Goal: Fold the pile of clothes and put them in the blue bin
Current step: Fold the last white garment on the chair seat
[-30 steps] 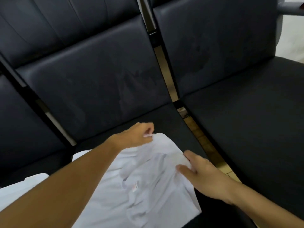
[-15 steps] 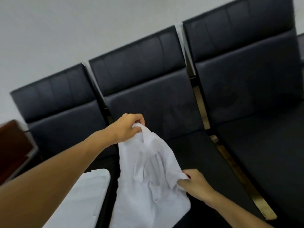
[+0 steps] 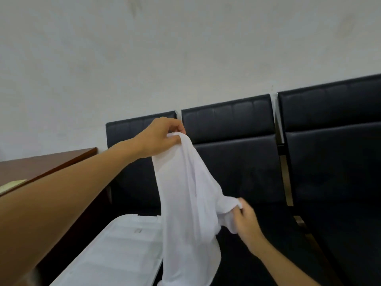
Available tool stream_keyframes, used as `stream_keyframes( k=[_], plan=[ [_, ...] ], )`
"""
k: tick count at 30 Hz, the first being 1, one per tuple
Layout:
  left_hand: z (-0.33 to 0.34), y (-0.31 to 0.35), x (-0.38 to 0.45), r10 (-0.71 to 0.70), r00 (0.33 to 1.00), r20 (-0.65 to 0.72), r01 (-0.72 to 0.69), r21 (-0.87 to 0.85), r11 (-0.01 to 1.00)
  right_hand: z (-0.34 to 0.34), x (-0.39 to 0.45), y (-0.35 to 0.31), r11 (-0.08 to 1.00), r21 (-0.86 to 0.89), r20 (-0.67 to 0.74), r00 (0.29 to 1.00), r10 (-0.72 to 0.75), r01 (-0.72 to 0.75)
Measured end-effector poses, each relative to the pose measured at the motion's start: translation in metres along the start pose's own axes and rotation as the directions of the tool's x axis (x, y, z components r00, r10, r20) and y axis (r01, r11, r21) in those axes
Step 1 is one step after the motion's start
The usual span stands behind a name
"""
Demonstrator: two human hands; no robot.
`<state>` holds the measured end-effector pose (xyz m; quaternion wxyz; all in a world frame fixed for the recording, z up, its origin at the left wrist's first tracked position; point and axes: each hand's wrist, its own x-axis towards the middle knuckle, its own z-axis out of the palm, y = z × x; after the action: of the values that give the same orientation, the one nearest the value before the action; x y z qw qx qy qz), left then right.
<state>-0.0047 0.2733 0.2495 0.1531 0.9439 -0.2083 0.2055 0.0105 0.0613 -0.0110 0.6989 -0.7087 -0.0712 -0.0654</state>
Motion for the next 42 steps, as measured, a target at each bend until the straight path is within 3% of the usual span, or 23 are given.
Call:
stream_keyframes(
  k=[3,5,9,11,14,16,20,22,25,27,29,32,34,36,37,40,42],
  plan=[
    [-0.02,-0.01,-0.018,-0.055,0.994,-0.092,0.054,-0.011,0.998,-0.028,0.005,-0.044,0.993,0.069,-0.179,0.981,-0.08,0.094],
    [-0.029,-0.019,-0.029,-0.102,0.984,-0.144,0.098,-0.035,0.995,-0.05,0.012,-0.072,0.983,-0.014,-0.183,0.966,-0.184,0.185],
    [-0.038,-0.031,-0.051,-0.165,0.961,-0.221,0.159,-0.046,0.986,-0.094,0.02,-0.136,0.894,-0.323,0.146,0.95,-0.276,0.309],
    [-0.037,-0.035,-0.063,-0.215,0.946,-0.243,0.19,-0.124,0.974,-0.111,0.014,-0.172,0.827,-0.438,0.311,0.922,-0.229,0.353],
    [-0.029,-0.04,-0.079,-0.302,0.908,-0.291,0.201,-0.331,0.922,-0.132,-0.01,-0.23,0.801,-0.467,0.534,0.842,-0.083,0.374],
    [-0.022,-0.046,-0.086,-0.34,0.887,-0.312,0.192,-0.421,0.887,-0.144,-0.021,-0.262,0.778,-0.516,0.609,0.792,0.041,0.357],
    [-0.015,-0.047,-0.089,-0.294,0.923,-0.247,0.17,-0.425,0.889,-0.156,-0.026,-0.297,0.581,-0.691,0.596,0.794,0.119,0.431],
    [-0.015,-0.044,-0.086,-0.254,0.942,-0.22,0.152,-0.393,0.907,-0.161,-0.032,-0.307,0.627,-0.685,0.61,0.763,0.213,0.372],
    [-0.018,-0.045,-0.082,-0.258,0.935,-0.243,0.153,-0.381,0.912,-0.164,-0.042,-0.312,0.676,-0.668,0.671,0.644,0.366,0.312],
    [-0.017,-0.047,-0.082,-0.27,0.924,-0.271,0.152,-0.387,0.909,-0.163,-0.045,-0.309,0.631,-0.704,0.661,0.627,0.412,0.327],
    [-0.014,-0.048,-0.082,-0.273,0.925,-0.265,0.163,-0.372,0.914,-0.162,-0.046,-0.301,0.521,-0.759,0.628,0.648,0.431,0.39],
    [-0.005,-0.052,-0.084,-0.283,0.927,-0.248,0.186,-0.352,0.917,-0.157,-0.043,-0.289,0.379,-0.774,0.618,0.735,0.279,0.507],
    [-0.001,-0.051,-0.083,-0.291,0.917,-0.274,0.175,-0.379,0.909,-0.154,-0.039,-0.28,0.501,-0.695,0.616,0.786,0.046,0.515],
    [0.0,-0.045,-0.081,-0.286,0.9,-0.329,0.136,-0.411,0.902,-0.151,-0.031,-0.272,0.642,-0.584,0.513,0.839,-0.183,0.497],
    [0.0,-0.041,-0.08,-0.27,0.901,-0.34,0.12,-0.402,0.908,-0.151,-0.024,-0.268,0.658,-0.567,0.452,0.855,-0.254,0.496],
    [-0.002,-0.035,-0.073,-0.187,0.965,-0.182,0.133,-0.271,0.953,-0.152,-0.003,-0.255,0.515,-0.694,0.403,0.865,-0.3,0.502],
    [-0.003,-0.036,-0.07,-0.193,0.976,-0.099,0.171,-0.192,0.966,-0.154,0.01,-0.247,0.523,-0.715,0.319,0.882,-0.345,0.464]
  ],
)
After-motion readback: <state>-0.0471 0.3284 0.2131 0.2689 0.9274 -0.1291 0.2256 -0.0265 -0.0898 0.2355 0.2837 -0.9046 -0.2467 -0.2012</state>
